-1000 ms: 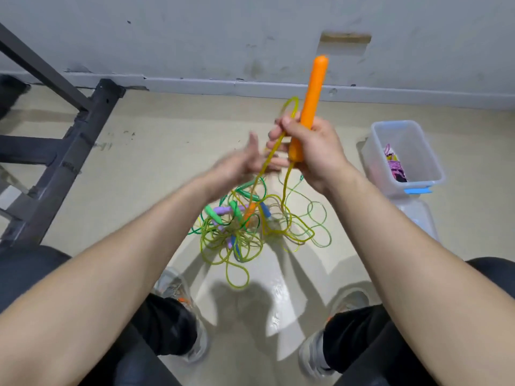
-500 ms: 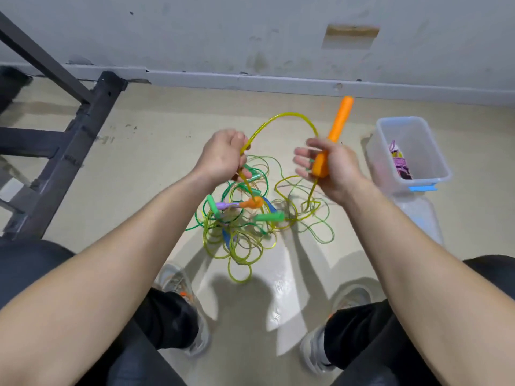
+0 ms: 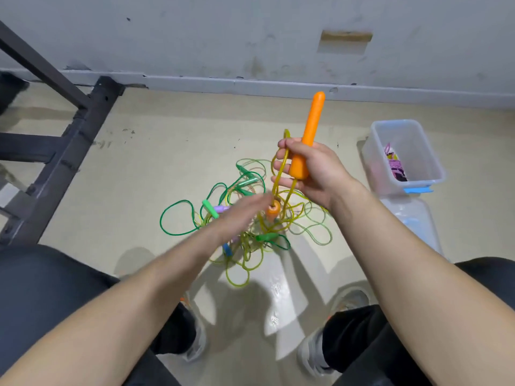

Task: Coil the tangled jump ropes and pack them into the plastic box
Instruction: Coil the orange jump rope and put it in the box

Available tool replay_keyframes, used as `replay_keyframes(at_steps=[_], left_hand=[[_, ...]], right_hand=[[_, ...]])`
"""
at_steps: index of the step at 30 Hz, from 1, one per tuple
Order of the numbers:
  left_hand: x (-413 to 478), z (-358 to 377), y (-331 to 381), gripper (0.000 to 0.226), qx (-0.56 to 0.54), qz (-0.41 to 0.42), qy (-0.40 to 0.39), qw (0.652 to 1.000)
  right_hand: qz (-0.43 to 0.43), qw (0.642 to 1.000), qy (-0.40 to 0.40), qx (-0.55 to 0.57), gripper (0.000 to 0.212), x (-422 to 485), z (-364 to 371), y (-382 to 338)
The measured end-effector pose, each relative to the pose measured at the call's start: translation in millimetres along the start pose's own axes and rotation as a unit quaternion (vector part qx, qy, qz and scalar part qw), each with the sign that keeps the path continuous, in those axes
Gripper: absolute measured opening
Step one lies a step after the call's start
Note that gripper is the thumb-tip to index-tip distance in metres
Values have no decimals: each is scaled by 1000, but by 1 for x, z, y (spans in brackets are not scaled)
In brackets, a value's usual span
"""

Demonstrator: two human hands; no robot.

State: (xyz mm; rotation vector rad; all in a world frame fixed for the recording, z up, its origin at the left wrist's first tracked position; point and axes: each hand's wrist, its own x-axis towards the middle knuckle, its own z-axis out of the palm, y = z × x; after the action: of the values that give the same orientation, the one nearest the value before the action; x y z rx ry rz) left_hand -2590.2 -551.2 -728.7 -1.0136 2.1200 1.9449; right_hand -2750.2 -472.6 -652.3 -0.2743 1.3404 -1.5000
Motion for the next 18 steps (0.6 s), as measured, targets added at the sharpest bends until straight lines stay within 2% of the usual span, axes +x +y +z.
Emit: replay_keyframes(at_steps=[1,3,5,6,7,8,10,11,12,15,18], left_hand=[[-2,9,-9,44,19,13,-26,999],[0,18,-14,14,38,41,-24,998],[0,11,-10,13,32,41,18,998],[1,4,-8,19,33,32,60,997],[1,-4,-6,25,42,21,98,994],[0,-13,-2,26,34,9,117,993],[-4,-25,9,20,-31,-26,95,995],[-5,-28,16,18,-64,-50,74,994],[-7,-31,23,18,-104,-78,52,990],[-10,-36,35,23,-254,-146,-43,955],[-13,-36,33,42,-287,-160,-114,938]], right_hand=[[4,1000,4,22,13,0,-1,-1],[5,999,23,41,15,3,-6,-2],[-4,997,71,14,18,9,-15,-1],[-17,993,108,-36,20,12,-20,0],[-38,979,146,-134,23,16,-27,3],[-60,943,176,-276,25,19,-36,6],[-78,804,220,-547,33,20,-50,11],[-84,751,212,-620,35,18,-54,11],[-101,729,171,-655,35,13,-55,11],[-146,703,-22,-695,28,-1,-46,12],[-166,649,-108,-735,26,-20,-32,14]])
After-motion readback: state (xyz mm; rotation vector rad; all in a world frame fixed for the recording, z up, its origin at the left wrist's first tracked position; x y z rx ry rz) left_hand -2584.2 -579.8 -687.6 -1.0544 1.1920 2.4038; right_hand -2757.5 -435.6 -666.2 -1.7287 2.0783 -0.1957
